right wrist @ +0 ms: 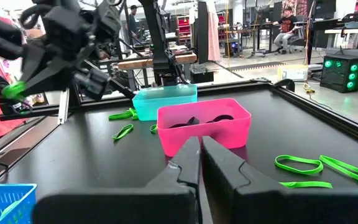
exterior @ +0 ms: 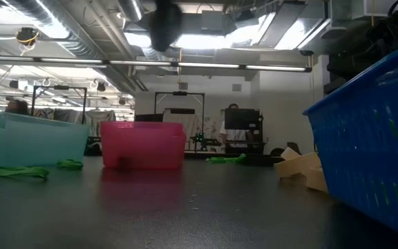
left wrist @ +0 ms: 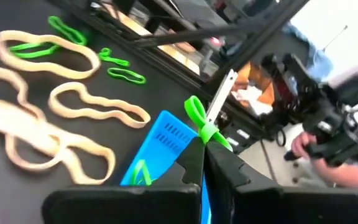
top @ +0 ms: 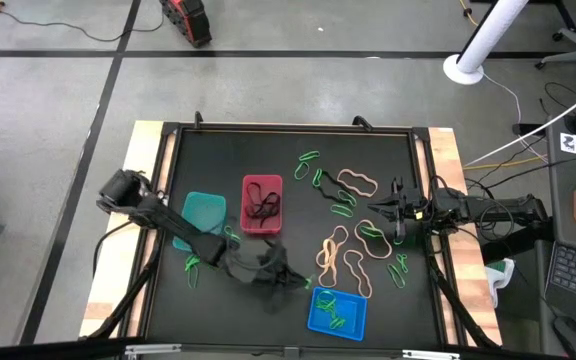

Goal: Sort rubber bands into baskets
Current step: Put the green rubber band into the blue bin

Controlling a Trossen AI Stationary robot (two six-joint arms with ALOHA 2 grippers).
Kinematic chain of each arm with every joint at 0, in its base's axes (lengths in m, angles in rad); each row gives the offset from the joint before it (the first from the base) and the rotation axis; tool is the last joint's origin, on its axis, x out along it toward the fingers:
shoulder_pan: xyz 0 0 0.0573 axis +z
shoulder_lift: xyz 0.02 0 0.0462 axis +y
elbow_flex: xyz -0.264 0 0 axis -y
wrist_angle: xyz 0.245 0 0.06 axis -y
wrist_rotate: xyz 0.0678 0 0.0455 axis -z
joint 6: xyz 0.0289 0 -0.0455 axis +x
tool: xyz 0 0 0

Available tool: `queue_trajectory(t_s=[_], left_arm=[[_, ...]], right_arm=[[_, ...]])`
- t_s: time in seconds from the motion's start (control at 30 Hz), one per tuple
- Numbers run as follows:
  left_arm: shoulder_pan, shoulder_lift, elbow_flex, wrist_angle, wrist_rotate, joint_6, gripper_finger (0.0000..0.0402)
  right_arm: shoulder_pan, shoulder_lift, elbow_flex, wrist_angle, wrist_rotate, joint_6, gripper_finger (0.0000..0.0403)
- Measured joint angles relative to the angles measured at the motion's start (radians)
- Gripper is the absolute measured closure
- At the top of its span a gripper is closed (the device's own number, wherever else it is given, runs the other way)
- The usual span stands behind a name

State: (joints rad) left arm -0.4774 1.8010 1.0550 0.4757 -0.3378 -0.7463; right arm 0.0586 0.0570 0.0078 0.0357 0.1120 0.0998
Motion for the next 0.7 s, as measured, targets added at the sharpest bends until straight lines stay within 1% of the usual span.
queue_trajectory(t_s=[0.13, 0.37, 0.47, 0.57, 0.7], left_arm=[[-0.001, 0.103, 0.106, 0.0, 0.026, 0.07, 0.0401], [-0.003, 0.277, 0.257, 0.0, 0.088, 0.116, 0.0396], [-0.003, 0.324, 0.283, 0.001, 0.107, 0.125, 0.0388], [-0.003, 0.354, 0.284, -0.001, 0.127, 0.125, 0.0382], [-0.003, 0.372, 0.284, -0.002, 0.162, 0.163, 0.0373]], right_arm=[[0.0, 0.0, 0.0, 0.0, 0.0, 0.0, 0.0384], [0.0, 0.0, 0.0, 0.0, 0.0, 0.0, 0.0384], [0.0, 0.0, 0.0, 0.0, 0.0, 0.0, 0.0384], [0.0, 0.0, 0.0, 0.0, 0.0, 0.0, 0.0384], [0.0, 0.0, 0.0, 0.0, 0.0, 0.0, 0.0384]])
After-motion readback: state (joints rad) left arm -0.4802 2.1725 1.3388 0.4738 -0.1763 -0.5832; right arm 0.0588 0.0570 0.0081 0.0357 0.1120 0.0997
